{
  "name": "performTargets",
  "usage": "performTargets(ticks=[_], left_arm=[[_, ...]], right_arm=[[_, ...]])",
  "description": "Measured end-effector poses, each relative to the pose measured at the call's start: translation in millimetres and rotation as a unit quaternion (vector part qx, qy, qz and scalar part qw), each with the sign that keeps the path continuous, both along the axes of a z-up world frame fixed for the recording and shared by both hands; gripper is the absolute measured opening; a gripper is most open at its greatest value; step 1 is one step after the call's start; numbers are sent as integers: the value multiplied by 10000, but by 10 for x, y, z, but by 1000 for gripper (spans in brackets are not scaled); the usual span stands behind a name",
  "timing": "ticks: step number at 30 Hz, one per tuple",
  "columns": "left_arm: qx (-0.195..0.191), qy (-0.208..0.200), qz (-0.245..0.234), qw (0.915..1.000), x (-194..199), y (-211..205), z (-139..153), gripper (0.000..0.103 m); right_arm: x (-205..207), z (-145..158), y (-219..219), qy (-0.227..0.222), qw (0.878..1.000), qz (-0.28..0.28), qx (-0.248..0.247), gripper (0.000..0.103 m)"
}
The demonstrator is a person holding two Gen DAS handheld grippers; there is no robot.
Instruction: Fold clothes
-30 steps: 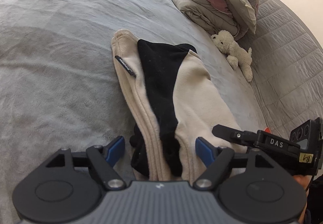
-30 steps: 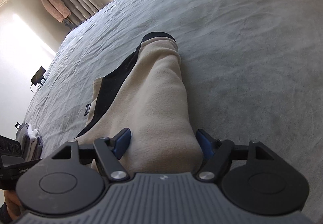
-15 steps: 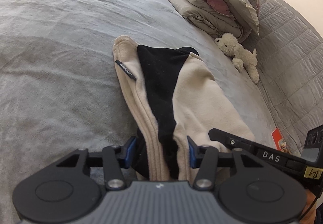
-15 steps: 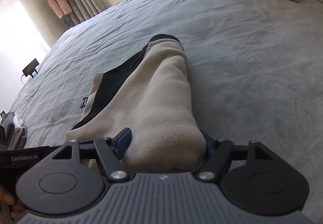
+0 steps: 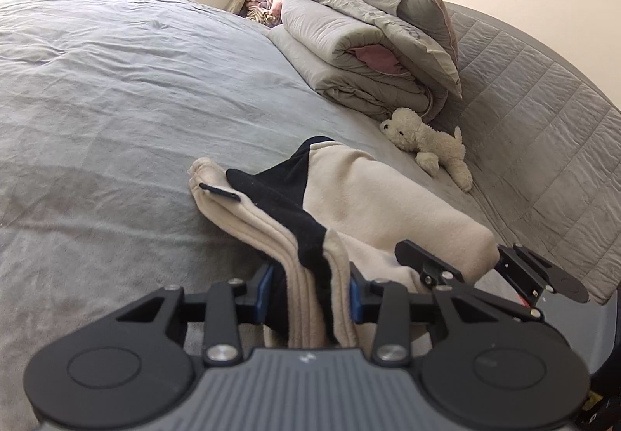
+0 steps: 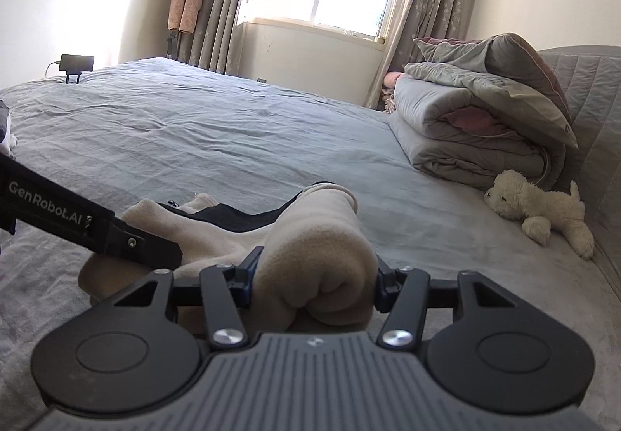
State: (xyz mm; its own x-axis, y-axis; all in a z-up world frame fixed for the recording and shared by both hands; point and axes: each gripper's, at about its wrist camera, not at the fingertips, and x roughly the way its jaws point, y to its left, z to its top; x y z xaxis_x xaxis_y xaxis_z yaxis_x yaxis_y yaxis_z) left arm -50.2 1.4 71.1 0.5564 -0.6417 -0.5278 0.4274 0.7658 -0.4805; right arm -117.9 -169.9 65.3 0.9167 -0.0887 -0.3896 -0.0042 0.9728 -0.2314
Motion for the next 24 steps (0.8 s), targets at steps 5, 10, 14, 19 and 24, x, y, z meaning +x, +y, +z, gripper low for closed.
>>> performTargets(ticks=[5,10,14,19,24], left_arm=[[-149,-99,-5,9998,-4,4,38,37],[-287,-284,-60,9992,-49,-7,74,37],[-219,-193,-111,9995,-41,-44,44,37],[136,459,-190,9987,12,-129,-172,38],[324,928,-176,9950,45,-144,-335,38]], right_arm=[[-9,61,0,-220,9996,72,-180,56],[-24,145,-86,-348,9994,63,-62,56],[35,173,-232,-44,9989,-31,469,56],[214,19,-407,1028,9846,-275,1386,57],[312,-150,-487,1737,9618,-402,2079,67]])
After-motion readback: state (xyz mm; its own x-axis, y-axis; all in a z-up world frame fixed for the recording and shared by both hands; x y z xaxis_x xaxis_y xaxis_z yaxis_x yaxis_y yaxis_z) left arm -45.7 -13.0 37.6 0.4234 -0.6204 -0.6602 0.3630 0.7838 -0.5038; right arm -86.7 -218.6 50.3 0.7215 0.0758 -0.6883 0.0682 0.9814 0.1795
